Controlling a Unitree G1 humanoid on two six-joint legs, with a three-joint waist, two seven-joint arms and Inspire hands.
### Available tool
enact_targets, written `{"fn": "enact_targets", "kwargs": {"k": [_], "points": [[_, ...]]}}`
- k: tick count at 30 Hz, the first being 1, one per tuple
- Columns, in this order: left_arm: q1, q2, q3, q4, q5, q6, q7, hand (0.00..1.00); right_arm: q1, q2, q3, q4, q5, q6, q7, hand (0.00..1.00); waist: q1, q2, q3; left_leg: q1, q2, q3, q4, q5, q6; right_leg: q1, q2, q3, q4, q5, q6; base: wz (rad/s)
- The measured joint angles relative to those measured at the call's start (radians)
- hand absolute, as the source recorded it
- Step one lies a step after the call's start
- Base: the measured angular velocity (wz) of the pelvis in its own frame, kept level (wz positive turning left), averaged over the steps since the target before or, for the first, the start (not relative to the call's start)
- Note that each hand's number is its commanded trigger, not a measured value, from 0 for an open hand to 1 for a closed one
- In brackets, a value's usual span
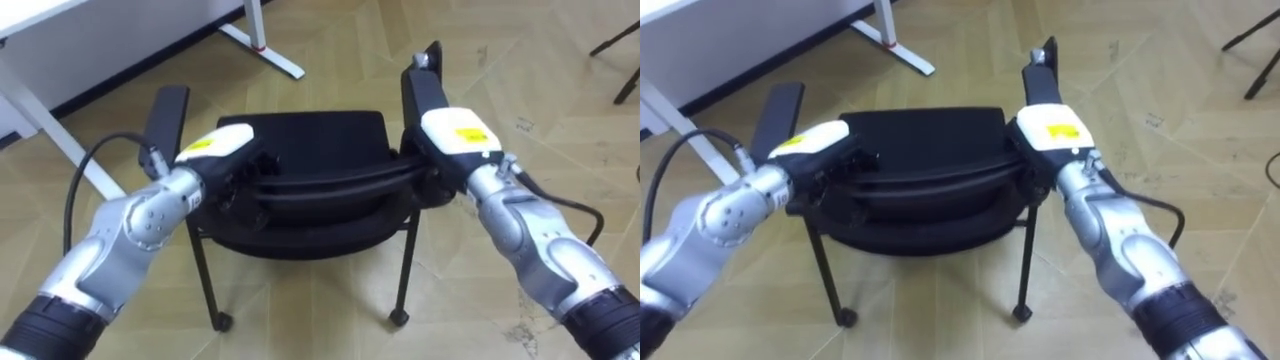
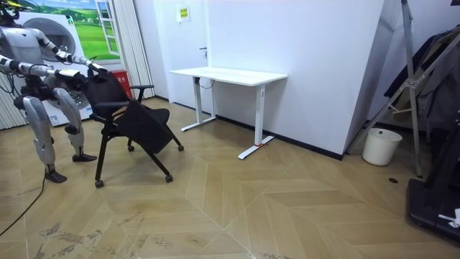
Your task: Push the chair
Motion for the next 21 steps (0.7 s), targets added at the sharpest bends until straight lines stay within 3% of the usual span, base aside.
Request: {"fn": "enact_targets", "kwargs": {"k": [2,5,7,8,10,11,13,15,16,17,18,19,21], "points": [[-0.028,-0.005,-0.009,0.052,-0.002,-0.017,0.007,1.00,-0.025,0.024,0.002,0.055,-0.001,-0.011,-0.010,1.00,0.000,-0.001,0.0035,-0.032,0.010,0.008,0.087,-0.010,-0.002,-0.003,-0.002,0.000,0.045,-0.032,-0.010,0.15],[-0.049,-0.013,-0.011,0.106,-0.001,-0.024,0.011,1.00,-0.055,0.050,0.005,0.135,-0.010,-0.054,-0.023,1.00,0.001,-0.002,0.0080,-0.102,0.040,0.011,0.274,-0.022,0.003,-0.019,-0.005,-0.015,0.144,-0.112,-0.031,0.17],[-0.043,-0.022,-0.012,0.132,-0.002,-0.027,0.011,1.00,-0.043,0.051,0.005,0.150,-0.032,-0.080,-0.025,1.00,-0.001,0.018,0.0072,-0.160,0.087,0.014,0.449,-0.013,0.006,-0.006,0.006,-0.023,0.212,-0.176,-0.047,0.25],[-0.038,-0.020,-0.015,0.134,-0.004,-0.027,0.010,1.00,-0.038,0.054,0.005,0.152,-0.031,-0.085,-0.024,1.00,0.000,0.020,0.0083,-0.167,0.097,0.015,0.485,-0.001,0.008,0.002,0.007,-0.025,0.230,-0.192,-0.051,0.16],[-0.010,-0.019,-0.019,0.139,-0.018,-0.026,0.009,1.00,-0.018,0.062,0.013,0.153,-0.026,-0.089,-0.025,1.00,0.003,0.019,0.0159,-0.222,0.116,0.015,0.603,0.079,0.037,0.033,0.010,-0.024,0.265,-0.225,-0.071,0.12],[-0.001,-0.021,-0.017,0.138,-0.022,-0.026,0.009,1.00,-0.012,0.059,0.014,0.147,-0.026,-0.090,-0.027,1.00,0.003,0.018,0.0112,-0.236,0.110,0.017,0.612,0.075,0.037,0.035,0.007,-0.022,0.275,-0.233,-0.074,0.27],[0.013,-0.032,-0.015,0.130,-0.030,-0.027,0.014,1.00,0.002,0.031,0.013,0.125,-0.031,-0.107,-0.033,1.00,-0.007,0.025,0.0093,-0.289,0.039,0.061,0.526,0.056,0.055,0.033,0.002,-0.013,0.288,-0.246,-0.083,0.26],[0.015,-0.035,-0.018,0.131,-0.033,-0.035,0.013,1.00,0.013,0.019,0.013,0.122,-0.030,-0.116,-0.045,1.00,0.011,0.030,0.0082,-0.297,-0.009,0.100,0.385,0.062,0.052,0.031,0.004,-0.001,0.287,-0.248,-0.085,-0.29],[0.016,-0.035,-0.018,0.128,-0.034,-0.044,0.007,1.00,0.023,0.014,0.010,0.114,-0.029,-0.116,-0.055,1.00,0.033,0.040,0.0020,-0.296,-0.023,0.132,0.276,0.071,0.050,0.031,0.011,0.003,0.287,-0.253,-0.091,-0.46],[0.018,-0.032,-0.018,0.121,-0.035,-0.046,0.006,1.00,0.027,0.014,0.010,0.113,-0.025,-0.116,-0.061,1.00,0.038,0.044,0.0002,-0.296,-0.031,0.134,0.232,0.073,0.052,0.032,0.017,0.007,0.286,-0.258,-0.091,-0.38],[0.021,-0.028,-0.018,0.110,-0.035,-0.047,0.004,1.00,0.036,0.015,0.005,0.112,-0.021,-0.116,-0.073,1.00,0.046,0.047,-0.0042,-0.295,-0.040,0.135,0.166,0.084,0.070,0.039,0.025,0.008,0.286,-0.271,-0.088,-0.13],[0.022,-0.022,-0.022,0.105,-0.035,-0.049,0.006,1.00,0.043,0.014,0.002,0.110,-0.018,-0.116,-0.081,1.00,0.051,0.042,-0.0100,-0.292,-0.051,0.123,0.121,0.087,0.075,0.044,0.024,0.010,0.286,-0.288,-0.086,-0.08],[0.020,-0.017,-0.022,0.084,-0.035,-0.050,0.007,1.00,0.042,0.009,0.002,0.108,0.003,-0.118,-0.098,1.00,0.055,0.034,-0.0151,-0.288,-0.054,0.144,0.108,0.122,0.093,0.044,0.013,0.034,0.282,-0.302,-0.068,-0.22]]}}
